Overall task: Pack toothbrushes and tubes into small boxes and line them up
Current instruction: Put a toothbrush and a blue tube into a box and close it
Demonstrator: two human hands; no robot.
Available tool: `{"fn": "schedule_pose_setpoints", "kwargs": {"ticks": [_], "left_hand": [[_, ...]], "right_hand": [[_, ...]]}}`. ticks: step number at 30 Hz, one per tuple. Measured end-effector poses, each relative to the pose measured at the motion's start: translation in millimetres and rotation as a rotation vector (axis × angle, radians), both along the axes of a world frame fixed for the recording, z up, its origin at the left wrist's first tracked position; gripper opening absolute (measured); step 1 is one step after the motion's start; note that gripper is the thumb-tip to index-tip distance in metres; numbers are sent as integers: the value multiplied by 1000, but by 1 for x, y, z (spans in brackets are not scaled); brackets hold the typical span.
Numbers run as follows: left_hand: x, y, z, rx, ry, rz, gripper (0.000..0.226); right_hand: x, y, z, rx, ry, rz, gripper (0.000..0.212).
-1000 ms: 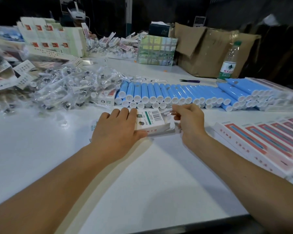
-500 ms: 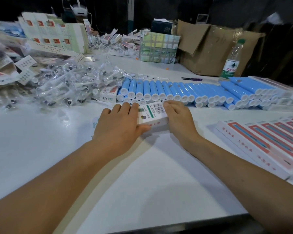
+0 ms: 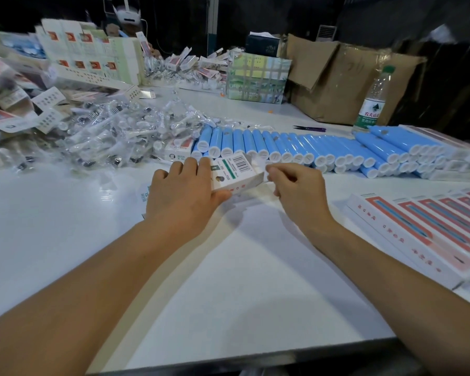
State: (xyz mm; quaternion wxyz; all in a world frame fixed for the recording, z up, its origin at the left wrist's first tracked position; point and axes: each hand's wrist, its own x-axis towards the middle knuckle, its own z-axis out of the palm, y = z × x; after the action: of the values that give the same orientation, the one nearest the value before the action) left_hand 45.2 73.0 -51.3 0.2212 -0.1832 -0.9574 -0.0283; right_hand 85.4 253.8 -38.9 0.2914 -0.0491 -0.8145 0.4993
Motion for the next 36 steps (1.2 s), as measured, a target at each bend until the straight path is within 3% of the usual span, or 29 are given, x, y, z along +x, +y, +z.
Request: {"fn": "schedule_pose_setpoints", "kwargs": {"ticks": [3, 8, 12, 15, 23, 27, 31, 35, 36], "left_hand": [[-1, 2, -1, -14, 10, -3, 72], [0, 4, -3, -32, 26, -10, 73], [4, 9, -5, -91, 107, -14, 72], [6, 13, -8, -107, 154, 1, 71], [8, 19, -11, -74, 145, 10, 70], [8, 19, -10, -75, 132, 0, 70], [9, 18, -10, -69, 138, -24, 70], [10, 19, -10, -74, 121, -35, 69], [10, 18, -10, -72, 118, -37, 69]], "right_hand": [[1, -9, -1, 16, -53, 55, 18], [-3, -5, -2, -173, -125, 87, 30], [-4, -7, -6, -147, -226, 118, 13], [-6, -10, -11, -102, -236, 95, 29], [-9, -8, -13, -151, -214, 44, 21], [-6, -13, -15, -241, -195, 67, 31], [-6, -9, -10, -348, -222, 50, 57], [-2, -15, -3, -262, -241, 99, 28], [-1, -16, -4, -252, -238, 111, 30]]}}
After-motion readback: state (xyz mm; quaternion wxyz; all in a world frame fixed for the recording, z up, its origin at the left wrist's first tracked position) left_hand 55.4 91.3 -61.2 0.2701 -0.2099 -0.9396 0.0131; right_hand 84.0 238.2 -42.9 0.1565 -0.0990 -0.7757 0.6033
